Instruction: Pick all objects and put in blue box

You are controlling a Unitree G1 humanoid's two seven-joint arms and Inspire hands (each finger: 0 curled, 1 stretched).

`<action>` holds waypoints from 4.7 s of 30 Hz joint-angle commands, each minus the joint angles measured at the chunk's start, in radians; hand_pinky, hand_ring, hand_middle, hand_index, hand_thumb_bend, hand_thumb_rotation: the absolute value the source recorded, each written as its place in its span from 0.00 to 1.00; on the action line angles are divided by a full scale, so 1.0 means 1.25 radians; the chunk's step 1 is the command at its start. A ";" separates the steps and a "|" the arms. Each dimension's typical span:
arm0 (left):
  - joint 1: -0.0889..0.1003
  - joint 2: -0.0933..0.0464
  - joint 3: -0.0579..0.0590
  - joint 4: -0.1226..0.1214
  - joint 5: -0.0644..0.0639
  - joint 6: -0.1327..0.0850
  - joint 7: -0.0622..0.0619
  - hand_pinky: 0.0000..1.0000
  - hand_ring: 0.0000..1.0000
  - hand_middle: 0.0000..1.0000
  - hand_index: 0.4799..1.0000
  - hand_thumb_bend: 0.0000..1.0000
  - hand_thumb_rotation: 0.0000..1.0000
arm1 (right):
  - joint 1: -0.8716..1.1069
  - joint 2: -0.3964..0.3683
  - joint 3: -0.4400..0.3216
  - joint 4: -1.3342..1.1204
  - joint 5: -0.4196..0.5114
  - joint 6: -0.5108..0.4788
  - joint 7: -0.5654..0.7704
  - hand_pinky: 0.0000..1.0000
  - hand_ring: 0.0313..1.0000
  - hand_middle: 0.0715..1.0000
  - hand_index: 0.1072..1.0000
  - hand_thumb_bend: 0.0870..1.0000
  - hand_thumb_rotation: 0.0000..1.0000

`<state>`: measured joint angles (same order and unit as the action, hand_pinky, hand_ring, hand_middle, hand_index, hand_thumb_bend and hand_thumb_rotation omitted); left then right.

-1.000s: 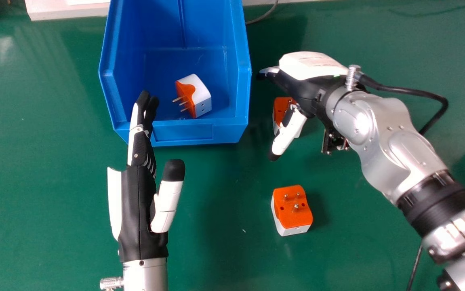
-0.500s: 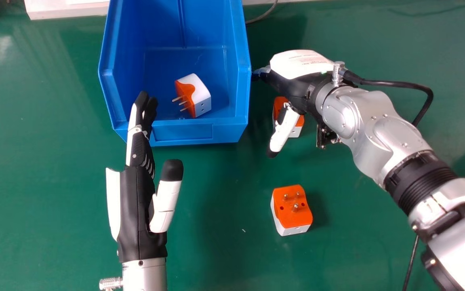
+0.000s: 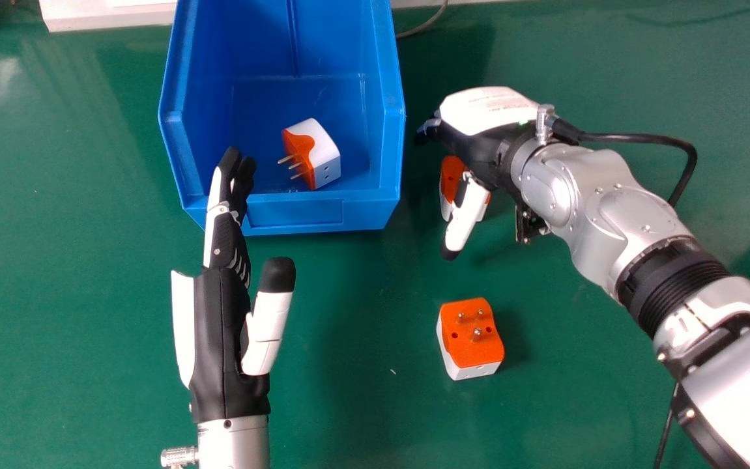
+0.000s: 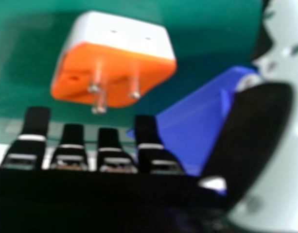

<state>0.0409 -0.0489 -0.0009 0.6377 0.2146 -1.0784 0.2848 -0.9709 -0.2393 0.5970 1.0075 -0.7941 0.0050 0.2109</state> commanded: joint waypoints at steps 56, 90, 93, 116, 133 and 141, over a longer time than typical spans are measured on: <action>-0.012 -0.011 -0.002 -0.003 -0.006 -0.013 -0.005 0.99 0.95 0.94 0.89 0.91 0.94 | 0.019 0.004 0.015 0.070 0.021 -0.084 -0.106 0.41 0.42 0.51 0.48 0.51 0.00; -0.013 -0.010 -0.001 -0.003 -0.002 -0.014 -0.002 0.99 0.95 0.94 0.89 0.90 0.95 | 0.020 -0.009 0.005 0.047 0.018 -0.076 -0.116 0.40 0.40 0.49 0.44 0.47 0.00; -0.013 -0.009 -0.002 -0.005 -0.001 -0.014 -0.003 0.99 0.94 0.94 0.89 0.91 0.95 | 0.021 -0.011 0.004 0.040 0.015 -0.062 -0.124 0.39 0.40 0.49 0.44 0.47 0.00; -0.020 -0.008 -0.001 0.003 -0.004 -0.012 -0.007 0.98 0.94 0.94 0.89 0.91 0.95 | 0.038 -0.031 -0.039 -0.092 0.023 0.066 -0.129 0.33 0.38 0.48 0.47 0.46 0.00; -0.015 -0.010 -0.004 -0.008 -0.003 -0.004 -0.011 0.99 0.95 0.94 0.89 0.91 0.95 | 0.045 -0.048 -0.070 -0.148 0.050 0.083 -0.110 0.36 0.38 0.47 0.46 0.47 0.00; -0.012 -0.012 -0.003 -0.013 -0.004 -0.005 -0.011 0.99 0.95 0.94 0.89 0.92 0.95 | 0.046 -0.046 -0.067 -0.156 0.044 0.087 -0.108 0.33 0.41 0.50 0.45 0.45 0.00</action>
<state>0.0252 -0.0494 0.0032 0.6397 0.2076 -1.0770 0.2776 -0.8976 -0.2829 0.5234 0.8417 -0.7405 0.1111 0.0736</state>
